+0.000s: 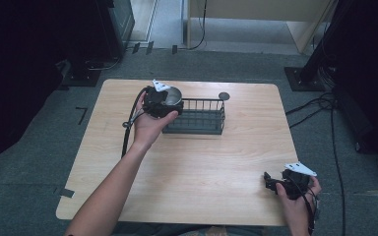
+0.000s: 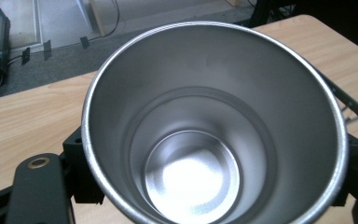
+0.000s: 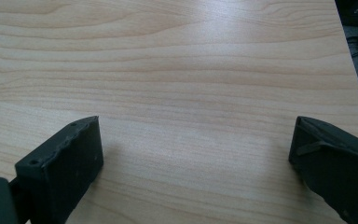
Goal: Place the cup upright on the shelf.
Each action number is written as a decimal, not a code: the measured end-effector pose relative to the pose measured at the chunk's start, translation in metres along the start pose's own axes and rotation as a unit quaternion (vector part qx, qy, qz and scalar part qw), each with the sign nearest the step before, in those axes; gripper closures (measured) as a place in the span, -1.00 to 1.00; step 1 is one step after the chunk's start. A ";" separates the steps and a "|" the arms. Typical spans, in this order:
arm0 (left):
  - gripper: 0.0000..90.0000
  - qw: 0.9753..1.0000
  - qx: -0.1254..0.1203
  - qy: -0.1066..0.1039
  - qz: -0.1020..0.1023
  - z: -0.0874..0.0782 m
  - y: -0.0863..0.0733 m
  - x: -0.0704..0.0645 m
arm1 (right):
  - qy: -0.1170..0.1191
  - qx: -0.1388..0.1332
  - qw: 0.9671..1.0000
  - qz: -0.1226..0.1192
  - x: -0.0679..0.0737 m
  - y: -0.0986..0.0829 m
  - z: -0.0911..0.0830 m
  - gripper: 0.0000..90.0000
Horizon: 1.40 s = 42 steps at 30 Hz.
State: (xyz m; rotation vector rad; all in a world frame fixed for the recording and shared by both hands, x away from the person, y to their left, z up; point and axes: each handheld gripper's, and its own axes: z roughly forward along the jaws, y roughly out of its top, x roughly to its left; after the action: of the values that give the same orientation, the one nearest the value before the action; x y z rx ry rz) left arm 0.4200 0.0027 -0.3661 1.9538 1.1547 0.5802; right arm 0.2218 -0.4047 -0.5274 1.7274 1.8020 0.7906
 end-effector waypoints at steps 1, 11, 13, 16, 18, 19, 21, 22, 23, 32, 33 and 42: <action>-0.58 1.000 0.000 0.005 0.002 0.002 0.001 0.000 | 0.000 0.000 1.000 0.000 0.000 0.000 0.000 -0.95; -0.58 1.000 0.010 0.014 0.009 0.032 0.002 0.001 | 0.000 0.000 1.000 0.000 0.000 0.000 0.000 -0.95; -0.58 1.000 0.014 0.013 0.008 0.038 0.000 0.000 | 0.000 0.000 1.000 0.000 0.000 0.000 0.000 -0.95; -0.58 1.000 0.019 0.015 0.008 0.046 -0.003 -0.001 | 0.000 0.000 1.000 0.000 0.000 0.000 0.000 -0.95; -0.58 1.000 0.022 0.014 0.003 0.049 -0.005 -0.002 | 0.000 0.000 1.000 0.000 0.000 0.000 0.000 -0.95; -0.58 1.000 0.024 0.017 0.002 0.051 -0.005 -0.003 | 0.000 0.000 1.000 0.000 0.000 0.000 0.000 -0.95; -0.58 0.999 0.029 0.019 0.003 0.056 -0.007 -0.005 | 0.000 0.000 1.000 0.000 0.000 0.000 0.000 -0.95; -0.58 0.999 0.031 0.019 0.004 0.058 -0.008 -0.006 | 0.000 0.000 1.000 0.000 0.000 0.000 0.000 -0.95; -0.58 0.999 0.033 0.020 0.005 0.061 -0.009 -0.008 | 0.000 0.000 1.000 0.000 0.000 0.000 0.000 -0.95; -0.59 0.998 0.060 0.025 0.016 0.078 -0.023 -0.013 | 0.000 0.000 1.000 0.000 0.000 0.000 0.000 -0.95; -0.59 0.998 0.062 0.026 0.013 0.079 -0.024 -0.013 | 0.000 0.000 1.000 0.000 0.000 0.000 0.000 -0.95; -0.89 0.998 0.053 0.029 -0.010 0.075 -0.022 -0.009 | 0.000 0.000 1.000 0.000 0.000 0.000 0.000 -0.95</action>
State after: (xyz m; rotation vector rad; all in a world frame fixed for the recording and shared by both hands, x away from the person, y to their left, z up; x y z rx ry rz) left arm 0.4568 -0.0279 -0.4283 2.0251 1.2620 0.5780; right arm 0.2218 -0.4047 -0.5274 1.7271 1.8020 0.7911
